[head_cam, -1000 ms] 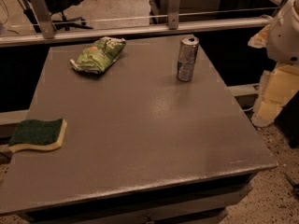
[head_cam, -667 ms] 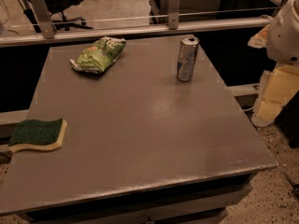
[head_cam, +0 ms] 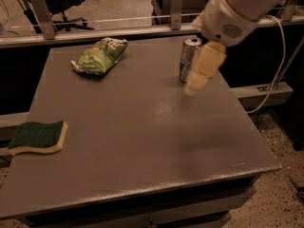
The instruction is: Move green jalapeno chip bag near redbull can
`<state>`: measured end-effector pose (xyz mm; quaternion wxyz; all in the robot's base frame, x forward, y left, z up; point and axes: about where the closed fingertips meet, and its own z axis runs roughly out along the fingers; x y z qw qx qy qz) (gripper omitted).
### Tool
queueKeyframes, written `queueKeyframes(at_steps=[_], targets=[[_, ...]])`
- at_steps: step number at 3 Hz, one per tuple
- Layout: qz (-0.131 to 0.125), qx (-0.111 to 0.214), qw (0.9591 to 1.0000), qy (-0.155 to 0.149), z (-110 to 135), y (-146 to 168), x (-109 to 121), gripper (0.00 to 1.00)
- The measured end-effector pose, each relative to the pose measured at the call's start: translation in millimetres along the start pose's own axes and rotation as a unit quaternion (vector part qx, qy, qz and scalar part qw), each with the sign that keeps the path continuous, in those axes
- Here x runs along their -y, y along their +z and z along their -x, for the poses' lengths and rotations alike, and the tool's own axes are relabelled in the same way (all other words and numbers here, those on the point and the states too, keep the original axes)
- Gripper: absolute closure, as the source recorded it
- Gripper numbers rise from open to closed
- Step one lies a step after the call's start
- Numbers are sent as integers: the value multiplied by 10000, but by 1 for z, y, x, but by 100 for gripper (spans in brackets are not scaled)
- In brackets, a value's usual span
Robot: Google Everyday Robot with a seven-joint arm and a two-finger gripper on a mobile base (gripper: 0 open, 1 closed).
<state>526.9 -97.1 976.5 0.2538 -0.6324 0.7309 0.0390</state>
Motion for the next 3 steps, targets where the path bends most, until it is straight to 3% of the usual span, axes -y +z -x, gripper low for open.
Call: queueKeyframes(at_steps=[1, 3], targets=[[-12, 497, 9987, -119, 67, 39, 28, 0], [-17, 583, 9982, -104, 72, 45, 28, 0]])
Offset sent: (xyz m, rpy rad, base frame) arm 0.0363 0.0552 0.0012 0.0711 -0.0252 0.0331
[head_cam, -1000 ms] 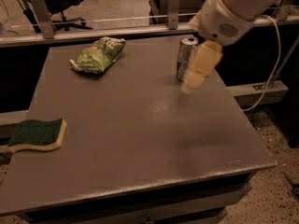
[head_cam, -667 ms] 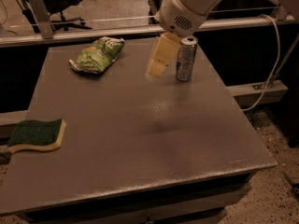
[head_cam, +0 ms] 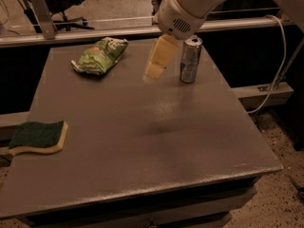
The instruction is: Move green jalapeno chip bag near redbull can
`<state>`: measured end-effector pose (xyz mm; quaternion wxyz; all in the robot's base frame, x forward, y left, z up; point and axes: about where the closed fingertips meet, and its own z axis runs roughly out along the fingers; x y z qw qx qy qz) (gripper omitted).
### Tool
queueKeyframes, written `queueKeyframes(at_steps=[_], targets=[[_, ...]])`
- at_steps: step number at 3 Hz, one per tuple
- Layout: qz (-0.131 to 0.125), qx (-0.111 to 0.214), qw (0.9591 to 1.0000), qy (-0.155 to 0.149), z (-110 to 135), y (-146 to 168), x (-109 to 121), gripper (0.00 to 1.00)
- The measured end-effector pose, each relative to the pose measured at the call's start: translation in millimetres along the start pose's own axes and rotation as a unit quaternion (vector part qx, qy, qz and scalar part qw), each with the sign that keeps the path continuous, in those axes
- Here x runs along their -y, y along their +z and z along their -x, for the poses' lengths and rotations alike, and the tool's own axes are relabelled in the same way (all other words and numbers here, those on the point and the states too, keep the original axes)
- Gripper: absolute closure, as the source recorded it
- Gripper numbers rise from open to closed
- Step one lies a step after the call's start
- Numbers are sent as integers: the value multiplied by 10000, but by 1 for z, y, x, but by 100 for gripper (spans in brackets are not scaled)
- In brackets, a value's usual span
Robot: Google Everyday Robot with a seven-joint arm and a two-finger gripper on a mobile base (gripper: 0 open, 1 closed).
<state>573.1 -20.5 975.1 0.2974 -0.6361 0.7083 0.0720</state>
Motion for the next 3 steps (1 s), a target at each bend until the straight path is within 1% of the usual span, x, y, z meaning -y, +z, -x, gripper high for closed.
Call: queueKeyframes(at_steps=[1, 2, 3], targets=[[-84, 358, 9993, 64, 17, 31, 12, 0], [-160, 862, 9960, 186, 46, 81, 37, 0], [-204, 1256, 9913, 341, 73, 129, 61, 0]])
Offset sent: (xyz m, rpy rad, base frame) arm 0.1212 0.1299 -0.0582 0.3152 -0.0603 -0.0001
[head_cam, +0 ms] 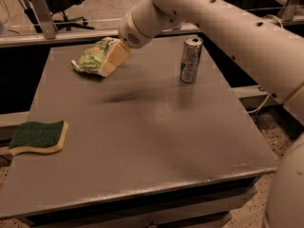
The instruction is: Move green jalapeno chip bag near redbull can
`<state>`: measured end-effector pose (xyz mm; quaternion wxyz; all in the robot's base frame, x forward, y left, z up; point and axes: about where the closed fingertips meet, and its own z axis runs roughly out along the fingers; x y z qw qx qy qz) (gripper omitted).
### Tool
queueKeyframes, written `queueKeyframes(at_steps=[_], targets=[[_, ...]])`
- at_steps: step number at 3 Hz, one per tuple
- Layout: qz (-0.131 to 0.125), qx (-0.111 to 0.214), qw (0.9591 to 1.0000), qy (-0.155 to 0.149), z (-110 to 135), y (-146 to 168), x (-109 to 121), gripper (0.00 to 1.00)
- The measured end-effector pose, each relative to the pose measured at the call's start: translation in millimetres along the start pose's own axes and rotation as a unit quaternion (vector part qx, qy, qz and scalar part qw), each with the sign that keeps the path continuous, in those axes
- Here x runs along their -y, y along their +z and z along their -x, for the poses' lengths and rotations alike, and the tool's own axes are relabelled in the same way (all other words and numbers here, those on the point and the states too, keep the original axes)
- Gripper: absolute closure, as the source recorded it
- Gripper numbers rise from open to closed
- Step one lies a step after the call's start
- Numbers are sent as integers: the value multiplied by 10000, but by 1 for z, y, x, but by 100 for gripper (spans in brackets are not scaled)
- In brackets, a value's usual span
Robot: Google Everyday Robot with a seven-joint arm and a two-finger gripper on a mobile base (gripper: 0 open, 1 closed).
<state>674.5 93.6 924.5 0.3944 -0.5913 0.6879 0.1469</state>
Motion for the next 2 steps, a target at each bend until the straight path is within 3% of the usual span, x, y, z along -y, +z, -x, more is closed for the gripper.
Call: queueKeyframes(at_steps=[1, 2], targets=[[4, 178, 9998, 131, 13, 46, 14, 0], [166, 282, 9992, 233, 23, 81, 16, 0]])
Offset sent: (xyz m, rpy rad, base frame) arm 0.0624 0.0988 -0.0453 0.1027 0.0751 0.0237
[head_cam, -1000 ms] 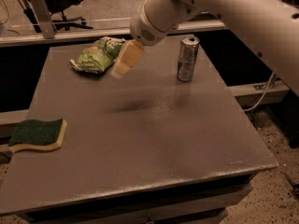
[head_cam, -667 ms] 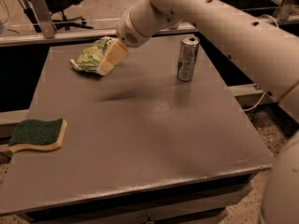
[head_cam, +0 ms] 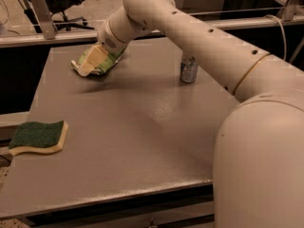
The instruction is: Move green jalapeno chip bag near redbull can
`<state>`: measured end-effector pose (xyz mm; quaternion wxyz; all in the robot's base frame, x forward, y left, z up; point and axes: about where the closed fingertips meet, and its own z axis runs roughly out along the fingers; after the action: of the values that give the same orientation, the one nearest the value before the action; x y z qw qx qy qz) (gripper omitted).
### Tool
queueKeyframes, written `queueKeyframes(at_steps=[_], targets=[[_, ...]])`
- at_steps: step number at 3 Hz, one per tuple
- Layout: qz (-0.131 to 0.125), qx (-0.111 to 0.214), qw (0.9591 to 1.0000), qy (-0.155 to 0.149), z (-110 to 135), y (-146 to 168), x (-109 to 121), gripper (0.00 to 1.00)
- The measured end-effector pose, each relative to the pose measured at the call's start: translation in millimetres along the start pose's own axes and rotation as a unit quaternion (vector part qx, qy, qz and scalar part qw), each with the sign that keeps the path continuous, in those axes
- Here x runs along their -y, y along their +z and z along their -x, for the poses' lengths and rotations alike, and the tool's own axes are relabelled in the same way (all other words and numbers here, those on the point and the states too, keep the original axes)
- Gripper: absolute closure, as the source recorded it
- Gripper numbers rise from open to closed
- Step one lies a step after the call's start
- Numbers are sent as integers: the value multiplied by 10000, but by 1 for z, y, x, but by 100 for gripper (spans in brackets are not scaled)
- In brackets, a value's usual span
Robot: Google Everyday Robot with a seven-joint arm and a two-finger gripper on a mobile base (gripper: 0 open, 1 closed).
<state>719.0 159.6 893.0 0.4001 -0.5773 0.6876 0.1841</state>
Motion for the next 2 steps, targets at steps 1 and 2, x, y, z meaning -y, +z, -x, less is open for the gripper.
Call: queueKeyframes(at_steps=[1, 2], targets=[[114, -9, 9999, 69, 2, 22, -4, 0], [101, -176, 9997, 117, -4, 37, -9, 0]])
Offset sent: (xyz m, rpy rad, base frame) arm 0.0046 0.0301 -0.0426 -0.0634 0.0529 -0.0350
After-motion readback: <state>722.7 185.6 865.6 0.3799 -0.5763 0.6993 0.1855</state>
